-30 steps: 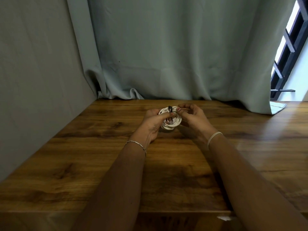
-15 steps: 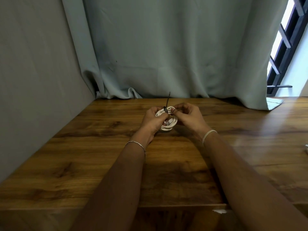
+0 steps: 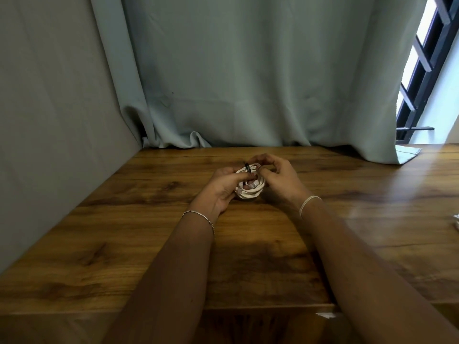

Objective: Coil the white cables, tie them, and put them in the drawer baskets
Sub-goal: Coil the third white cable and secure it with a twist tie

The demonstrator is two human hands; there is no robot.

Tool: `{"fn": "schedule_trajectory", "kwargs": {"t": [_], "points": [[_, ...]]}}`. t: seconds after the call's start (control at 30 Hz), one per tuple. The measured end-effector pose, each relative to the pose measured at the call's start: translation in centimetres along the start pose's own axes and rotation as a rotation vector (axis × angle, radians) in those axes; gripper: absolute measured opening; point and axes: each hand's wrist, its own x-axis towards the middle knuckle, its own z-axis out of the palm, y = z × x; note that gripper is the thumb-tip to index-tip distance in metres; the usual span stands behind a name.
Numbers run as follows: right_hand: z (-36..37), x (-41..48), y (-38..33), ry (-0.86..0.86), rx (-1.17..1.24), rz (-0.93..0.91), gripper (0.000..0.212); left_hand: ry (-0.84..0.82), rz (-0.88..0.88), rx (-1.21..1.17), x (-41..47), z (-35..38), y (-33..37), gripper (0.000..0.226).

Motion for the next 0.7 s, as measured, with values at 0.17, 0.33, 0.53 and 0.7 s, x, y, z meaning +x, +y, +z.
{"fn": "schedule_trajectory", "kwargs": {"t": [0.17, 0.33, 0.53, 0.7], "points": [[-0.2, 0.0, 0.3, 0.002, -0.089, -0.05, 0.025, -0.042, -0.07, -0.161, -0.9, -0.2, 0.8, 0.023], [0.1, -0.2, 0.6, 0.004, -0.194, -0.137, 0.024, -0.081, -0.042, -0.103, -1.0, -0.4, 0.5, 0.045], [0.0, -0.2, 0.2, -0.017, 0.049, -0.016, 0.022, -0.006, 0.004, -0.009, -0.8, -0.6, 0.0, 0.041], [0.1, -0.3, 0.2, 0.019, 0.187, 0.086, 0.019, 0.104, 0.136, 0.216, -0.3, 0.2, -0.3, 0.02]]}}
